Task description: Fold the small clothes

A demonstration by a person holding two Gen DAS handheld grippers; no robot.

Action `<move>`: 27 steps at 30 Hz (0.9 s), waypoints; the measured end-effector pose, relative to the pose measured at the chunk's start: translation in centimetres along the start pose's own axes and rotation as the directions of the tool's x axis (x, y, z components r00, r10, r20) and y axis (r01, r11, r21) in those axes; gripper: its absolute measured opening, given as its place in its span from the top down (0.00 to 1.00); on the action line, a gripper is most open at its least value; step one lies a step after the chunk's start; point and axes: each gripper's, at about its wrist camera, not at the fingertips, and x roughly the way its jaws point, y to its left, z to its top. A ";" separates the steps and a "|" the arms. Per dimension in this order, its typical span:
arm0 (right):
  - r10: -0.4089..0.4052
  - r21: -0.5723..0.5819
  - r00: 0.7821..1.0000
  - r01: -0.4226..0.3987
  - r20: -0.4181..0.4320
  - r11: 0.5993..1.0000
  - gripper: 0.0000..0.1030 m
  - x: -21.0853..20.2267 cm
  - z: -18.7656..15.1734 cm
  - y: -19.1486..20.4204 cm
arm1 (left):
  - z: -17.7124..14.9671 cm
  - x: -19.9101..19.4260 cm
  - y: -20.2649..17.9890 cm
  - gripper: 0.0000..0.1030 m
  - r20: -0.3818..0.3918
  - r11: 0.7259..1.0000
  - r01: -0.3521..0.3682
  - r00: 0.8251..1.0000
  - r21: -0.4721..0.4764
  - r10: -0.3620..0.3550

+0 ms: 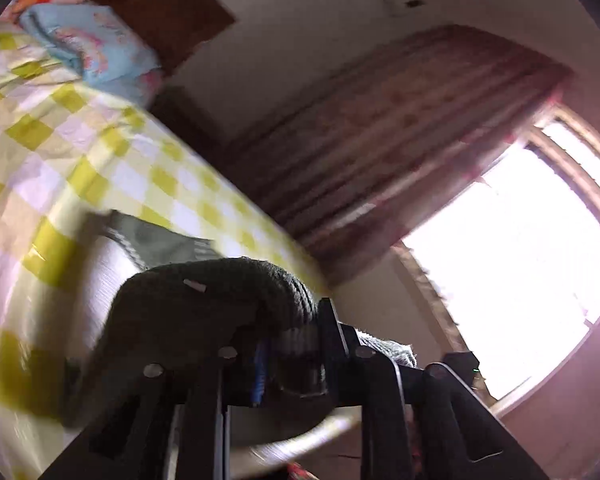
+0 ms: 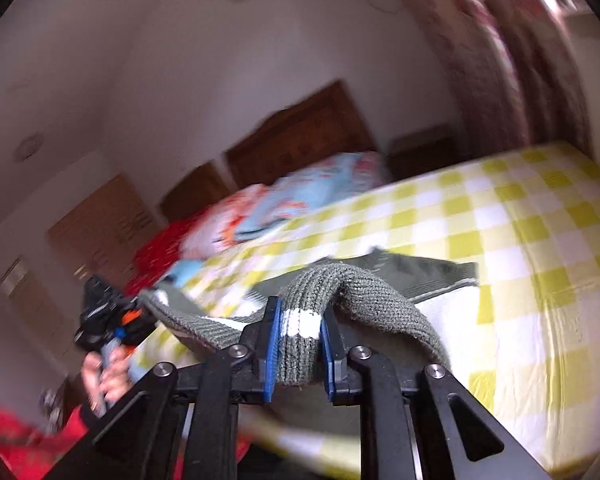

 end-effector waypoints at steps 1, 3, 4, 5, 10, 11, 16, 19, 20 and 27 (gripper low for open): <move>-0.070 0.016 0.997 0.070 -0.037 0.997 0.00 1.1 0.4 -1.7 | 0.7 1.1 1.3 0.71 -0.010 0.997 -0.067 0.998 -0.036 0.066; -0.160 0.026 0.983 0.163 -0.095 0.986 0.00 3.2 -0.5 -3.3 | 1.0 2.0 3.9 0.71 -0.040 0.980 -0.150 0.989 -0.132 0.146; -0.162 0.026 0.981 0.165 -0.105 0.986 0.00 3.4 -1.1 -3.7 | 0.7 1.5 4.8 0.71 -0.043 0.976 -0.145 0.989 -0.160 0.140; -0.164 0.019 0.981 0.167 -0.105 0.986 0.00 3.3 -1.8 -4.0 | 0.4 0.8 5.2 0.71 -0.036 0.977 -0.148 0.989 -0.152 0.144; -0.255 -0.070 0.962 0.249 -0.100 0.966 0.00 2.8 -2.9 -4.7 | -0.9 -3.3 5.8 0.68 0.003 0.967 -0.252 0.968 -0.048 0.252; -0.267 -0.089 0.959 0.259 -0.094 0.962 0.00 2.4 -2.8 -4.9 | -1.3 -3.4 5.3 0.68 -0.003 0.963 -0.267 0.964 -0.025 0.267; -0.313 -0.204 0.945 0.290 -0.090 0.935 0.00 3.6 -0.4 -3.4 | -2.0 -1.1 3.5 0.68 -0.053 0.939 -0.328 0.941 0.101 0.335; -0.310 -0.179 0.942 0.285 -0.130 0.942 0.00 6.6 1.6 -3.7 | -2.2 2.5 3.4 0.68 -0.107 0.921 -0.361 0.920 0.150 0.378; -0.292 -0.149 0.946 0.271 -0.141 0.951 0.00 7.5 2.2 -3.8 | -2.3 4.2 4.0 0.68 -0.124 0.910 -0.383 0.907 0.161 0.403; -0.407 -0.136 0.899 0.388 -0.164 0.912 0.00 14.0 3.5 -5.4 | -0.9 4.5 0.7 0.67 -0.047 0.869 -0.421 0.893 0.259 0.447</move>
